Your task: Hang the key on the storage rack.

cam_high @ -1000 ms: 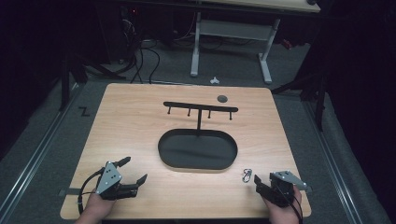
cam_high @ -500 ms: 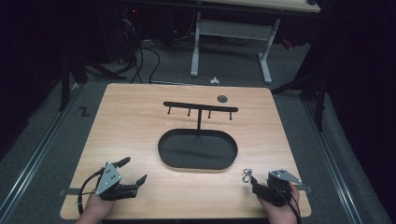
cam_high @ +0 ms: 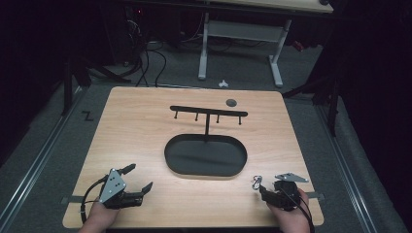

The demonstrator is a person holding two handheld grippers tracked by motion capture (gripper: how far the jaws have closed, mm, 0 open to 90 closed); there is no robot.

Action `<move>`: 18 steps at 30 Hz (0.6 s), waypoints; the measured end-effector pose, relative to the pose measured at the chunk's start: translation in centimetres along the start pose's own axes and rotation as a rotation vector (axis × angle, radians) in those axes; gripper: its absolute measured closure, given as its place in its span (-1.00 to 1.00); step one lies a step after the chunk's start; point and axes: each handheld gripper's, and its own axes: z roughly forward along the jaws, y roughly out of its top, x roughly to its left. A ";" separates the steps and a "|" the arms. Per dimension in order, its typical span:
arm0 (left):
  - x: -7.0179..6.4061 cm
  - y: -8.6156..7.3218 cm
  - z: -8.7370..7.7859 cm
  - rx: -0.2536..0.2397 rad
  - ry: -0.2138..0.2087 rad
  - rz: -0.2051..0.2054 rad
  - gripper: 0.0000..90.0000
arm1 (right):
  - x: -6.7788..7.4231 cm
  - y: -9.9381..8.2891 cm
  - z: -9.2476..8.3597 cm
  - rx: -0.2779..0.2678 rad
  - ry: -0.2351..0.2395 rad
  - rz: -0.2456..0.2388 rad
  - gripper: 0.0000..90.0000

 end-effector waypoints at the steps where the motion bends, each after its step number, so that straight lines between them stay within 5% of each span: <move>1: 0.0 0.0 0.0 0.003 -0.001 -0.003 -0.66 | 0.0 0.0 0.0 0.000 0.000 0.000 -0.18; 18: -0.3 0.0 0.1 0.008 -0.013 0.015 -0.66 | -0.3 1.6 -0.1 0.180 0.042 -0.045 -0.21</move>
